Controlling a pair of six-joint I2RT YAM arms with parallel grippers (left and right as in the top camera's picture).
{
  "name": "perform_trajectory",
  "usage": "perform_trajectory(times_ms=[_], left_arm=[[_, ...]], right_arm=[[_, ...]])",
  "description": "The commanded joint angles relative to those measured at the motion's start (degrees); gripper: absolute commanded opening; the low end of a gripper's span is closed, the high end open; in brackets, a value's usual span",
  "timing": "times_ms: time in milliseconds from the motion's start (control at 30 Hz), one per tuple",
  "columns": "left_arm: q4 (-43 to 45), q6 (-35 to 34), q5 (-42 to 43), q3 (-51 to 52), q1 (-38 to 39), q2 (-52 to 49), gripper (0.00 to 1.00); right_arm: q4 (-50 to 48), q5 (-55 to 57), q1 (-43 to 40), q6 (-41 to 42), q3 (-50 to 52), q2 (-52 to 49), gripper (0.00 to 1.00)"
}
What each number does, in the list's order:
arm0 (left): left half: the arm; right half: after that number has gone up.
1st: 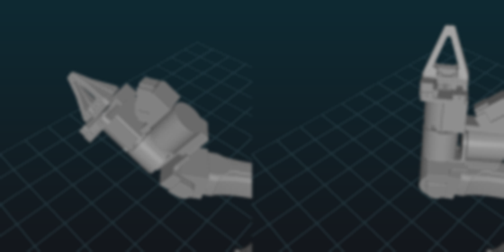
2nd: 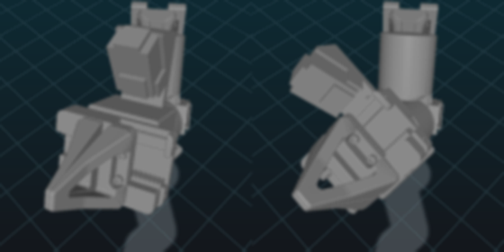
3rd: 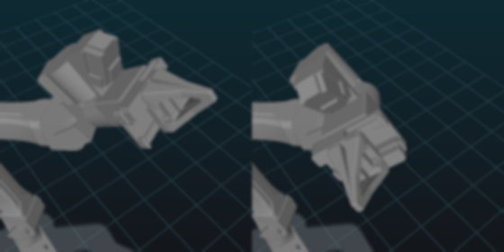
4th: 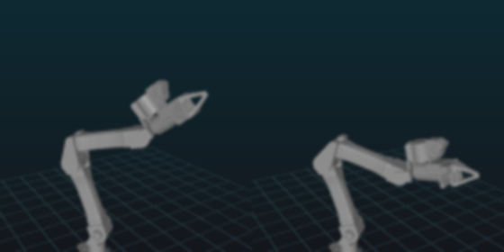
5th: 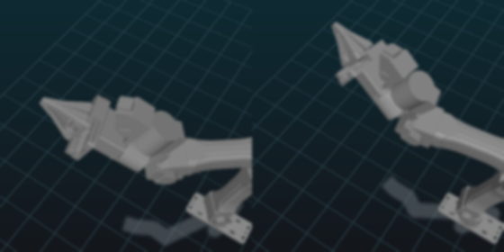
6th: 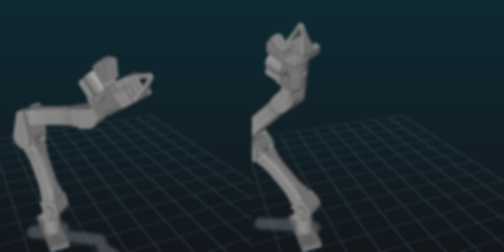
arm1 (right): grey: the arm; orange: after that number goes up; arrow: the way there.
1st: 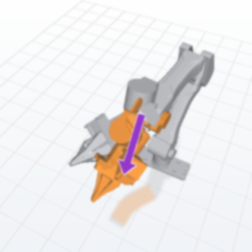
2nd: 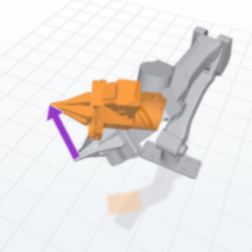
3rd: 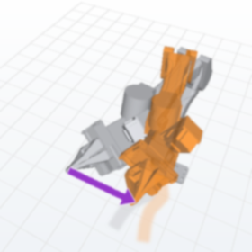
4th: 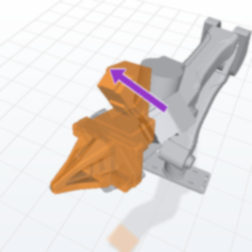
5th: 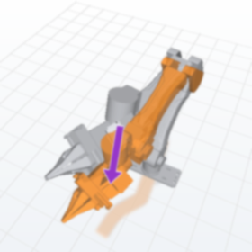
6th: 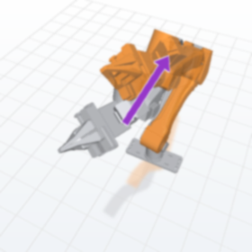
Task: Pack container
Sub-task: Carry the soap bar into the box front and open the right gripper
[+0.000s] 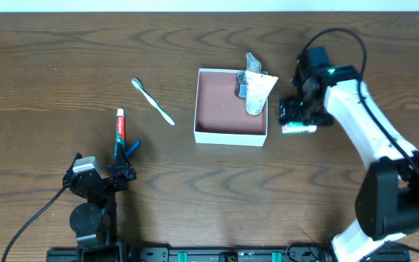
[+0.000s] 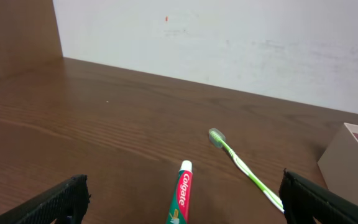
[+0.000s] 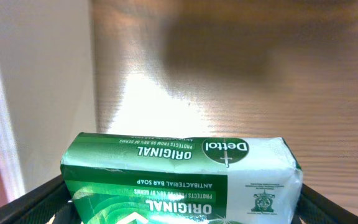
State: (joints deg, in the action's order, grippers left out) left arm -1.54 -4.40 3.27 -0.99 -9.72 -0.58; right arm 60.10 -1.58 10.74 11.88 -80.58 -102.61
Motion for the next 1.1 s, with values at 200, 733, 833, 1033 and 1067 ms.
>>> perform_trajectory(times_ms=[200,733,833,1033,1067], left_arm=[[-2.3,0.7,0.6,0.8,-0.3,0.3,0.98],[-2.3,0.7,0.6,0.8,-0.3,0.3,0.98],[-2.3,0.7,0.6,0.8,-0.3,0.3,0.98],[-2.3,0.7,0.6,0.8,-0.3,0.3,0.98],[-2.3,0.7,0.6,0.8,-0.3,0.3,0.98]], right_arm=[[1.1,-7.7,1.9,0.9,-4.8,8.6,0.83],[-4.8,-1.9,14.2,13.6,-4.0,7.7,0.82],[-6.0,-1.7,15.0,14.8,-3.3,5.9,0.81],[-8.5,-1.6,16.7,16.1,-2.8,1.6,0.82],[-8.5,-1.4,16.9,16.4,-2.8,1.0,0.82]])
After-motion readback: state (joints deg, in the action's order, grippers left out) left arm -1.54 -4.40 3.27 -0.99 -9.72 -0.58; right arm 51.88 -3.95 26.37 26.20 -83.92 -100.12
